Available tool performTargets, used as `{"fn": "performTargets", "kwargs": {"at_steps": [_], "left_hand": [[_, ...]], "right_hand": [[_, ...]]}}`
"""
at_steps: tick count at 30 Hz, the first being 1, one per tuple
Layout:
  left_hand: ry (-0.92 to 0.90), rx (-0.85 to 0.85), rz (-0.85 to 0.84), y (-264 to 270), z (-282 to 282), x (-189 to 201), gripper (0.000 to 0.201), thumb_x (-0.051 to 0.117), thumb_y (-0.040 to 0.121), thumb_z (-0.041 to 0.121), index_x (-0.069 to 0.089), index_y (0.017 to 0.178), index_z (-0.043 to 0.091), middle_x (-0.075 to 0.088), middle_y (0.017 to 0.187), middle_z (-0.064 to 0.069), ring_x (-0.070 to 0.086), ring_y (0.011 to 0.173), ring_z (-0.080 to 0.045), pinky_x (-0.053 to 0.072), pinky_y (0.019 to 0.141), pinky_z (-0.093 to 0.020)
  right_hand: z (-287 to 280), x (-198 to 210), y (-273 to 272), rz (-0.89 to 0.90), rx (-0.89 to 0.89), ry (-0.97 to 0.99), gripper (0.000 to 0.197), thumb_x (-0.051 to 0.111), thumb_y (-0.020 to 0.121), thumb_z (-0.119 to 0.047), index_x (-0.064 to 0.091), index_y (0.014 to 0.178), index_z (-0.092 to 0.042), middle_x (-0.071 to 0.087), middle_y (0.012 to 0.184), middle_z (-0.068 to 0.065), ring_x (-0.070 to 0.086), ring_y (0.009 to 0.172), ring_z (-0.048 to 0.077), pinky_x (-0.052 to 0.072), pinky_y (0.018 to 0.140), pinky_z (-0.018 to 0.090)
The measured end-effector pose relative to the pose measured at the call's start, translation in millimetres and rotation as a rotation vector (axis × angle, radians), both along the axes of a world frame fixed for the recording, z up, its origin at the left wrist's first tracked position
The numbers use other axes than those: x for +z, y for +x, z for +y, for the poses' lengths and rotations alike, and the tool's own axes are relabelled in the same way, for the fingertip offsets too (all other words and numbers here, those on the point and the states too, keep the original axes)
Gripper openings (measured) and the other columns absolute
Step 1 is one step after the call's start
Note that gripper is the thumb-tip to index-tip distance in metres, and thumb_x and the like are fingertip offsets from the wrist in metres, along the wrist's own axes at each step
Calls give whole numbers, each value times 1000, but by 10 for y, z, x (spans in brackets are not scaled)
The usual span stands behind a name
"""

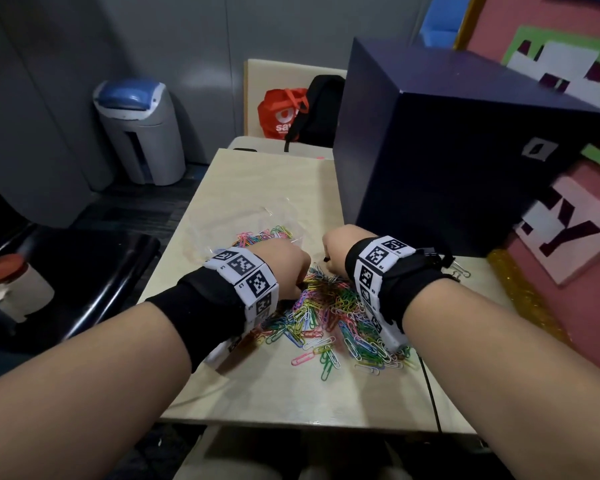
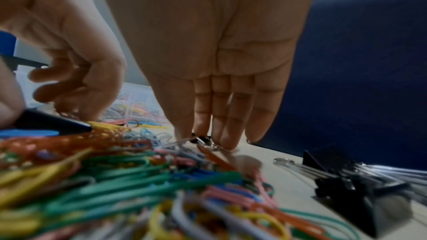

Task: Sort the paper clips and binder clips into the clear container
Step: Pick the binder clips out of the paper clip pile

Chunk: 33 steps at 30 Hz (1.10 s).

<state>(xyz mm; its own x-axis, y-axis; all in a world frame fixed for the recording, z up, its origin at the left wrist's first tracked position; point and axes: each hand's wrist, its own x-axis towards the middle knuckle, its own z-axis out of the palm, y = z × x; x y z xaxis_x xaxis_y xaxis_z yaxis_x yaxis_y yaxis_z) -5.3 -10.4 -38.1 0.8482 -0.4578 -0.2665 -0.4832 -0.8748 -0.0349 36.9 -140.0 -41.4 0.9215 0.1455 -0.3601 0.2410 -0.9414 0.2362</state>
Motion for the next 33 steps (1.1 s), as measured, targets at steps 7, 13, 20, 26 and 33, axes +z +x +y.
{"fn": "performTargets", "kwargs": {"at_steps": [7, 13, 20, 26, 33], "left_hand": [[88, 31, -6, -4, -99, 3, 36, 61, 86, 46, 65, 78, 11, 64, 74, -3, 64, 74, -24, 48, 60, -30], [156, 85, -6, 7, -231, -10, 34, 59, 87, 26, 51, 58, 12, 43, 53, -1, 50, 58, -22, 39, 53, -27], [114, 49, -11, 63, -248, -45, 21, 53, 93, 21, 66, 104, 9, 67, 92, -6, 63, 87, -24, 50, 71, -33], [56, 106, 2, 97, -250, -75, 12, 60, 87, 17, 66, 95, 10, 58, 85, -5, 52, 74, -23, 43, 64, -30], [-98, 176, 46, 59, -195, -37, 37, 68, 85, 18, 51, 117, 16, 62, 101, -6, 54, 85, -24, 46, 71, -32]], "right_hand": [[-31, -9, -99, -3, -8, 30, 12, 53, 93, -11, 62, 84, -8, 58, 75, 5, 57, 73, 27, 45, 63, 29], [-112, 100, -233, -45, -64, 212, 7, 59, 88, -15, 61, 91, -8, 62, 88, 7, 61, 82, 27, 49, 65, 29], [-258, 274, -335, -74, -127, 317, 35, 52, 86, 4, 63, 119, -5, 59, 123, 15, 60, 106, 29, 53, 90, 35], [-546, 302, -276, -111, -212, 150, 31, 45, 93, -7, 57, 122, -5, 50, 130, 12, 48, 120, 27, 48, 88, 32], [-622, 275, -355, -145, -248, 245, 36, 54, 88, -7, 60, 122, -17, 45, 130, 8, 51, 114, 30, 51, 93, 39]]}}
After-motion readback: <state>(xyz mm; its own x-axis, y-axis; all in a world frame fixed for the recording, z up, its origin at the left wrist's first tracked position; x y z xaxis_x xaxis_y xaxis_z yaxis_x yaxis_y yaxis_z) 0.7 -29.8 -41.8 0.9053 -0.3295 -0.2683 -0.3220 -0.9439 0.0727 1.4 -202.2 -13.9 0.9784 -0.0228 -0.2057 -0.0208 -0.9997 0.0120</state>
